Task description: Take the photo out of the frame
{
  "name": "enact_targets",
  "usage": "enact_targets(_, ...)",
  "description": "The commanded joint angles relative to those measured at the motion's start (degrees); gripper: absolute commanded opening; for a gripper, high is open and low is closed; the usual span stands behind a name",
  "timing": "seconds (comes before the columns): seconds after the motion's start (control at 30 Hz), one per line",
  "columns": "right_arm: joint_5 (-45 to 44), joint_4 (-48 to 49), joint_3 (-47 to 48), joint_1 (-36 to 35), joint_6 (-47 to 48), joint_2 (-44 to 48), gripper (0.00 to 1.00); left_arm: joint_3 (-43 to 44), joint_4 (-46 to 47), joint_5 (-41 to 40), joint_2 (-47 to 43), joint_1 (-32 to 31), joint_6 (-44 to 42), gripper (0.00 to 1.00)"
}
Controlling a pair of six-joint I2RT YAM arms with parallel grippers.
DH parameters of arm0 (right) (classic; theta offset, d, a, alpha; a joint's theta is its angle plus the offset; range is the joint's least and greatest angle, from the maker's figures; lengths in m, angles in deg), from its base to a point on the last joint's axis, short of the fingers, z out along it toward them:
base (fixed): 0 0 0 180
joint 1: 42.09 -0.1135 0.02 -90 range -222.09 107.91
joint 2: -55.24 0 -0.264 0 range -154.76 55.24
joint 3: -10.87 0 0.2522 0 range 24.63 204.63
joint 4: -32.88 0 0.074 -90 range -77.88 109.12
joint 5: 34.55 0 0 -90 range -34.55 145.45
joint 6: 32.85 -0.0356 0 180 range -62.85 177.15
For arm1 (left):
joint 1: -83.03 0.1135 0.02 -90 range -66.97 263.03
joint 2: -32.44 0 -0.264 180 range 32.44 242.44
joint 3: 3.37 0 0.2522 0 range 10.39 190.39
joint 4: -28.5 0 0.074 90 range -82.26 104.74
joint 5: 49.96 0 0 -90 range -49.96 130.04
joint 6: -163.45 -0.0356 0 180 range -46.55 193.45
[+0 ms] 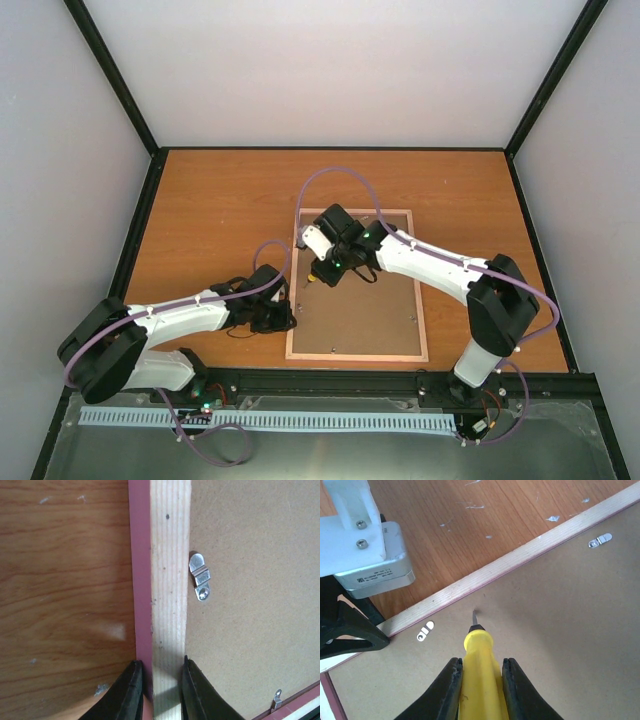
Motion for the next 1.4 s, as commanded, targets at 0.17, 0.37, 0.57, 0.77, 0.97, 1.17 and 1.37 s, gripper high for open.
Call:
enact_targets(0.17,0.3,-3.6,-2.8,0.7,2.1,7.8,0.03,0.9,0.1,-3.3,2.9,-0.5,-0.1,0.01)
enact_targets(0.37,0.6,-6.4,-4.7,9.6,6.0,15.7,0.03,9.6,-5.0,-11.5,9.4,0.9,-9.2,0.01)
enact_targets(0.57,3.1,-6.9,-4.6,26.6,12.9,17.1,0.03,18.3,-5.8,-14.7,16.7,10.1,-22.2,0.02)
enact_targets(0.77,4.7,-3.9,0.2,40.9,17.1,10.2,0.03,32.6,-11.6,-23.4,20.4,16.1,-25.6,0.45)
enact_targets(0.97,6.5,-3.5,4.9,47.8,19.3,2.8,0.03,33.4,-20.3,-19.7,16.0,12.0,-8.1,0.55)
enact_targets(1.17,7.3,-1.5,4.1,48.8,21.6,1.2,0.03,22.4,-18.0,-11.0,10.8,4.2,6.7,0.56)
enact_targets(1.37,7.2,1.1,4.1,48.8,23.0,0.4,0.03,17.3,-13.7,-7.0,8.8,2.2,13.2,0.58)
